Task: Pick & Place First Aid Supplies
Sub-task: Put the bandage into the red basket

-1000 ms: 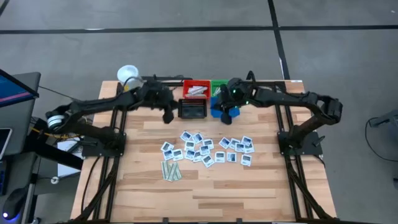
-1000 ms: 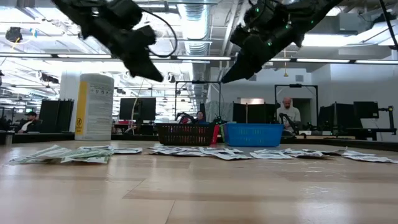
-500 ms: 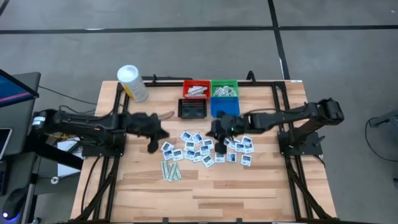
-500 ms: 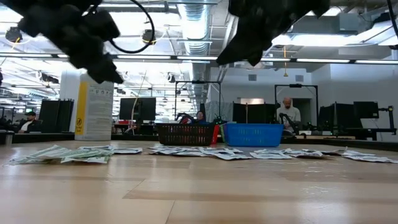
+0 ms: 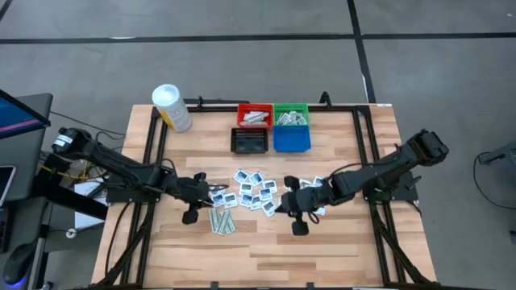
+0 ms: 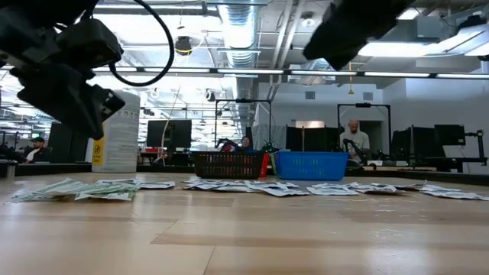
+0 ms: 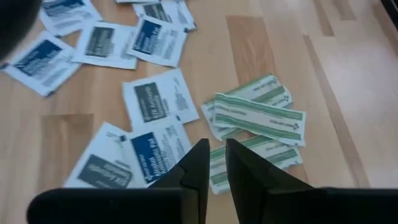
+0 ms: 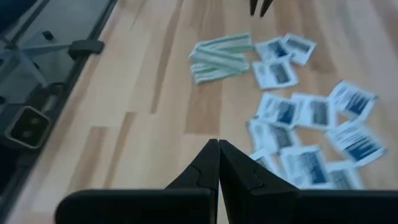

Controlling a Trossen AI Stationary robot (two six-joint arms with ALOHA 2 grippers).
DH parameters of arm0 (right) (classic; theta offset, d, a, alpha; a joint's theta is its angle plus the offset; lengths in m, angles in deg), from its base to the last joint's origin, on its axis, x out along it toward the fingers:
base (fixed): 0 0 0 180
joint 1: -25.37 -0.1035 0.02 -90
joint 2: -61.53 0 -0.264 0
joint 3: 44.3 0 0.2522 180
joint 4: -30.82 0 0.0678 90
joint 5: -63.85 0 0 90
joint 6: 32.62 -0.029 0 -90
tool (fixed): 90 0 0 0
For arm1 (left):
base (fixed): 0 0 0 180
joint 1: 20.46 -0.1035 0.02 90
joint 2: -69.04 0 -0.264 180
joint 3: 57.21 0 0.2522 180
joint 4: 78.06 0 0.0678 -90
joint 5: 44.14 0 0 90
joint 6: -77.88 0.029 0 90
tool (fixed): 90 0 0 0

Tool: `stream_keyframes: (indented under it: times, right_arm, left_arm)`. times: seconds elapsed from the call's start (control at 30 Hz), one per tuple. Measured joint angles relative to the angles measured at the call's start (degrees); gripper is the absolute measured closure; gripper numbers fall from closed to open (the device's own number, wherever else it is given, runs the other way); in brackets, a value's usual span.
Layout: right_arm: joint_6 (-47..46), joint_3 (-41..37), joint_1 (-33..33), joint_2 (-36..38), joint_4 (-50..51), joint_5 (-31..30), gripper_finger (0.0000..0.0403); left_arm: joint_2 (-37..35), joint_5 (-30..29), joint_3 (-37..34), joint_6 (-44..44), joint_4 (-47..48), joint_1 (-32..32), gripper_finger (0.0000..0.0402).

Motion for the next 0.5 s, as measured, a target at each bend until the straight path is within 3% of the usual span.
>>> stream_keyframes:
  times: [0.2, 0.37, 0.5]
  right_arm:
    - [-7.38, -1.23, -3.29, 0.0, -0.09, -0.43, 0.0402]
    - [-8.8, -1.24, -5.23, 0.0, -0.16, -4.33, 0.0402]
    - [-9.19, -1.24, -5.54, 0.0, -0.17, -6.12, 0.0402]
  left_arm:
    - [4.3, -0.54, 0.0, -2.58, -1.34, 3.47, 0.0348]
    - [7.54, -0.58, 0.0, -2.97, -1.36, 8.24, 0.0348]
    - [9.38, -4.34, 0.0, -4.98, -1.53, 9.98, 0.0347]
